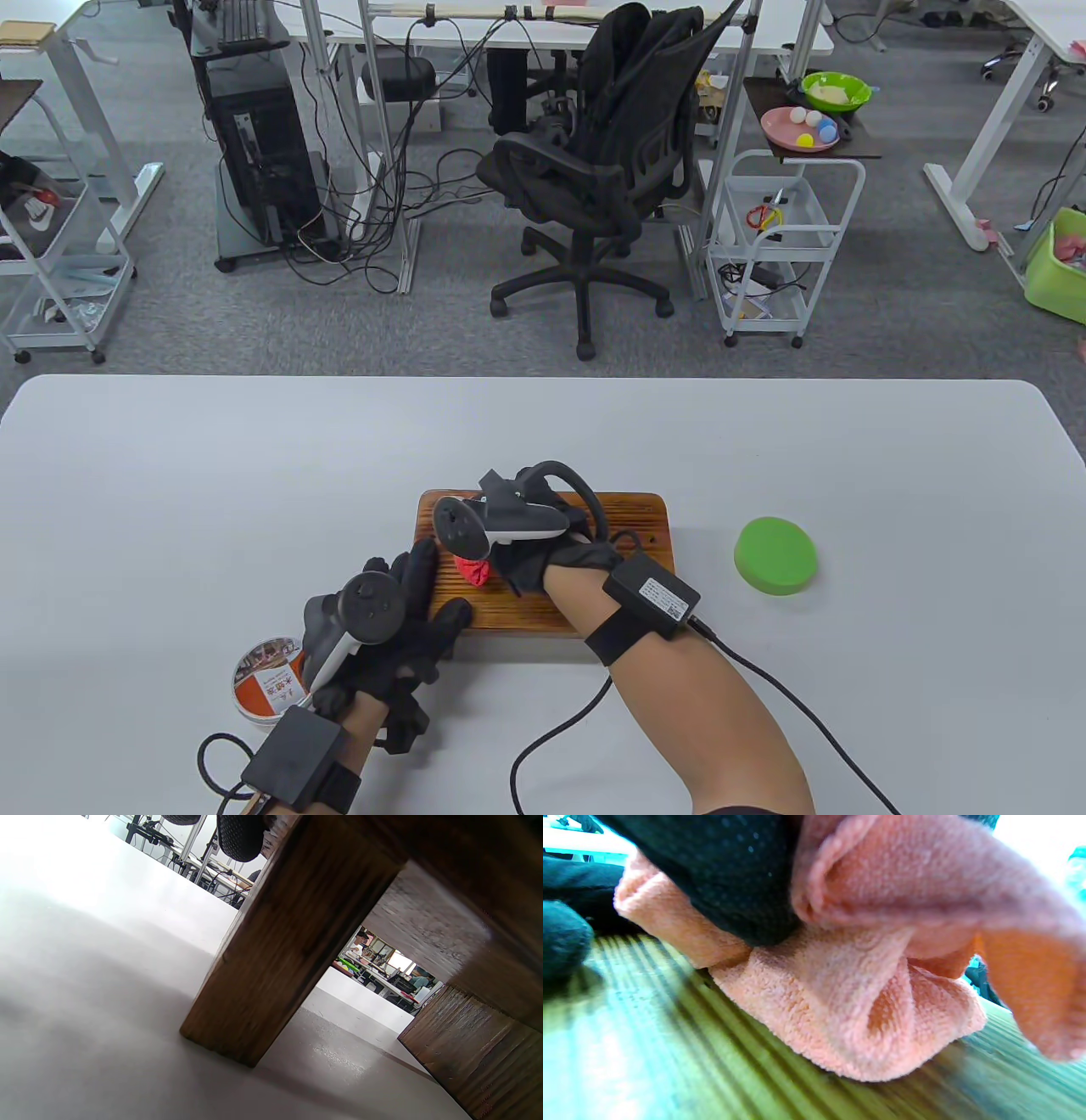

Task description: Dip and apply wood wax on stool

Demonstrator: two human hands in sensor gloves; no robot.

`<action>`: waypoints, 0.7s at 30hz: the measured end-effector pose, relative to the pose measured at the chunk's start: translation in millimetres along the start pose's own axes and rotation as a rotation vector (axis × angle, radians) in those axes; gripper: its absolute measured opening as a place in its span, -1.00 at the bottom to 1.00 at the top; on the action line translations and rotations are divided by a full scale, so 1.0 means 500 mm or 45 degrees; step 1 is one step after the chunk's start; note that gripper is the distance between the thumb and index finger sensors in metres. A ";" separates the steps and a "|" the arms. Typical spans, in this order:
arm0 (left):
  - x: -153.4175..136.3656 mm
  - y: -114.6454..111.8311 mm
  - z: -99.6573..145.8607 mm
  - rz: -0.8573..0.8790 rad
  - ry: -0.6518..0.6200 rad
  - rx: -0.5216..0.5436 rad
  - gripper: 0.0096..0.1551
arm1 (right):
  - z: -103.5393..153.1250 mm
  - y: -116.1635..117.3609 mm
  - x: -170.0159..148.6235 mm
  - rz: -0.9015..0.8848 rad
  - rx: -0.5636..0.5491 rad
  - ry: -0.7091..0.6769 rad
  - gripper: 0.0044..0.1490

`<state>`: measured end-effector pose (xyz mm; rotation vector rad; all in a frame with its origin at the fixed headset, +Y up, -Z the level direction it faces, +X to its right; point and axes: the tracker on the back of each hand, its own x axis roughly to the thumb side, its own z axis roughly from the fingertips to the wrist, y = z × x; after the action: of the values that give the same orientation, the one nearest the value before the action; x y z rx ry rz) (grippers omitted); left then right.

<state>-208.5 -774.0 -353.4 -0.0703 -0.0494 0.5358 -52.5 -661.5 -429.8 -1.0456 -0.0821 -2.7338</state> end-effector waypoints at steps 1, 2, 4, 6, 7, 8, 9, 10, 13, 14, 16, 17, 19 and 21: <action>0.000 0.000 0.000 0.000 0.000 0.000 0.22 | -0.001 0.001 -0.008 0.016 -0.015 0.040 -0.16; 0.000 0.000 0.000 -0.001 -0.001 0.000 0.22 | -0.004 0.002 -0.017 0.025 -0.022 0.070 -0.16; 0.000 0.000 0.000 -0.004 -0.001 -0.001 0.22 | -0.010 0.009 -0.042 0.015 -0.038 0.167 -0.16; 0.000 0.000 0.000 -0.003 -0.001 -0.001 0.22 | -0.015 0.018 -0.070 0.054 -0.055 0.263 -0.16; 0.000 0.000 0.000 -0.004 -0.001 -0.001 0.22 | -0.016 0.023 -0.083 0.047 -0.056 0.312 -0.16; 0.000 0.000 0.000 -0.005 -0.001 -0.001 0.22 | -0.015 0.026 -0.092 0.041 -0.059 0.339 -0.16; 0.000 0.000 0.000 -0.004 -0.001 0.000 0.21 | -0.014 0.028 -0.099 0.036 -0.064 0.368 -0.16; 0.000 0.000 0.000 -0.003 -0.001 -0.002 0.22 | -0.012 0.029 -0.098 0.050 -0.066 0.372 -0.16; 0.000 -0.001 0.000 -0.005 -0.001 -0.001 0.22 | -0.004 0.027 -0.073 0.053 -0.035 0.246 -0.16; 0.000 -0.001 0.000 -0.004 -0.002 -0.001 0.22 | 0.002 0.023 -0.058 0.058 -0.032 0.198 -0.16; 0.000 -0.001 0.000 -0.004 0.000 -0.001 0.22 | 0.017 0.014 -0.027 0.071 -0.009 0.051 -0.16; 0.000 -0.001 0.000 -0.004 0.000 -0.001 0.22 | 0.024 0.012 -0.016 0.054 -0.011 0.014 -0.16; 0.000 -0.001 0.000 -0.003 0.000 -0.001 0.22 | 0.035 0.008 -0.003 0.043 0.004 -0.065 -0.16; 0.000 -0.001 0.000 -0.004 0.000 -0.001 0.21 | 0.039 0.008 -0.005 0.082 -0.008 -0.059 -0.16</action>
<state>-208.3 -774.2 -353.2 -0.0707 -0.0494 0.5325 -37.0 -662.7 -417.3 -1.0936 -0.0463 -2.6550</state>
